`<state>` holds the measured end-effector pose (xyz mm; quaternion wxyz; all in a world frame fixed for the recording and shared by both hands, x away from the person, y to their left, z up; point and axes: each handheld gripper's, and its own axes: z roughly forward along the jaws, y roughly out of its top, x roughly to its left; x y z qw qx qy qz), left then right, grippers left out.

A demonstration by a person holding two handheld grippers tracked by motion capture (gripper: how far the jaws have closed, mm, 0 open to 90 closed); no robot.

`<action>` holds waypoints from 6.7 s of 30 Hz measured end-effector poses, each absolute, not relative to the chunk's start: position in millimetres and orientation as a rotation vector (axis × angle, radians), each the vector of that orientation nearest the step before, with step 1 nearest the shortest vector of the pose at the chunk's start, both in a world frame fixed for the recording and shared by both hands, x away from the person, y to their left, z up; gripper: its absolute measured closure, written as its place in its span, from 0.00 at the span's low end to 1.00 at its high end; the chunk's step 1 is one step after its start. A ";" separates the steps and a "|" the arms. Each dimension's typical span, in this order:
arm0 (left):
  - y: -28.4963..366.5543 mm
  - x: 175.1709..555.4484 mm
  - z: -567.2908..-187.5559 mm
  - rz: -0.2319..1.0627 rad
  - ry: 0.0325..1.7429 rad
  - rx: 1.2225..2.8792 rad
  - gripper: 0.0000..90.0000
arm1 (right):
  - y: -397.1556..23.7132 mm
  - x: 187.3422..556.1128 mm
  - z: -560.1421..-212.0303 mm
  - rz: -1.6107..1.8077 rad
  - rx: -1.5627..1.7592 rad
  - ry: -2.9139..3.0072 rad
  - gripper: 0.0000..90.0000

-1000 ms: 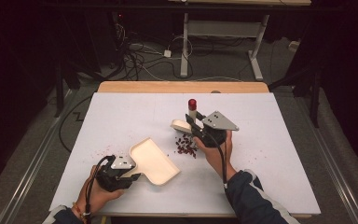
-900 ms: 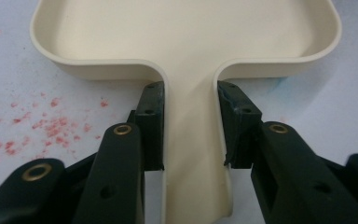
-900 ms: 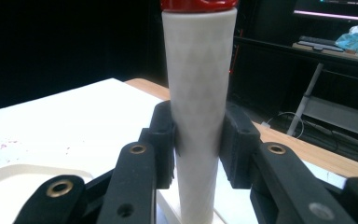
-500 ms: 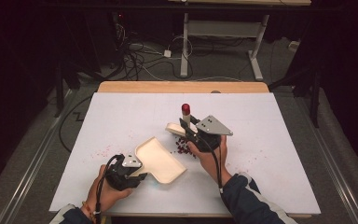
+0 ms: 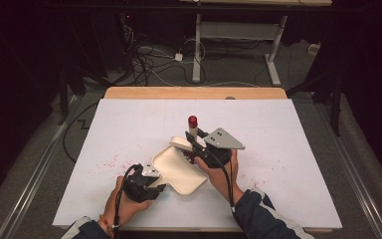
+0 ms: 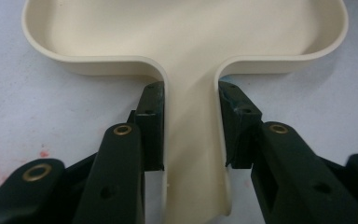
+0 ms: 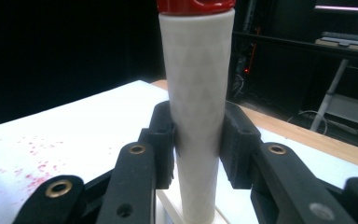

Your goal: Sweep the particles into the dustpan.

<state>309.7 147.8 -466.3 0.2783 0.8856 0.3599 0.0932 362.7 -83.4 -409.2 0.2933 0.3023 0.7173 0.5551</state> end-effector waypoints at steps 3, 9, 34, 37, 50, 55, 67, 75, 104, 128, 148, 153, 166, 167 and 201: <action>144.3 310.7 -466.6 0.238 0.984 2.367 0.71 | -80.4 358.9 -408.6 1.490 0.798 1.923 0.77; 138.0 312.0 -467.1 0.237 1.002 2.368 0.71 | -79.8 356.0 -406.2 1.515 0.788 1.930 0.78; 135.1 312.2 -469.3 0.255 0.996 2.389 0.71 | -85.2 353.4 -395.2 1.601 0.719 1.927 0.78; 134.9 312.2 -469.2 0.264 0.990 2.396 0.71 | -89.7 352.9 -389.0 1.621 0.713 1.900 0.78; 137.9 314.0 -468.1 0.264 0.965 2.432 0.71 | -139.8 358.4 -379.5 1.522 0.825 1.822 0.78; 137.1 314.9 -469.1 0.262 0.964 2.442 0.71 | -157.3 366.4 -381.9 1.441 0.878 1.730 0.78; 134.7 313.2 -469.7 0.274 0.976 2.433 0.71 | -124.7 364.9 -403.3 1.282 0.872 1.798 0.78; 133.4 313.6 -469.2 0.278 0.974 2.437 0.71 | -97.0 344.6 -407.4 1.319 0.804 1.878 0.78; 135.4 312.5 -468.2 0.290 0.969 2.453 0.71 | -118.4 336.0 -378.5 1.546 0.827 1.855 0.78; 137.1 312.3 -467.7 0.282 0.967 2.462 0.71 | -181.5 305.3 -385.7 1.336 0.852 1.967 0.78; 137.2 311.6 -468.5 0.281 0.976 2.451 0.71 | -135.3 296.7 -388.0 1.470 0.795 1.994 0.78; 137.6 311.7 -468.4 0.279 0.975 2.451 0.71 | -149.2 301.1 -377.2 1.493 0.799 1.944 0.78; 143.2 312.1 -468.6 0.265 0.983 2.447 0.71 | -156.0 347.1 -384.7 1.400 0.876 1.814 0.78; 143.3 312.0 -468.6 0.264 0.982 2.447 0.71 | -153.2 350.4 -387.2 1.383 0.866 1.804 0.78; 145.4 311.5 -469.3 0.264 0.986 2.439 0.71 | -121.2 319.8 -381.9 1.555 0.769 1.879 0.78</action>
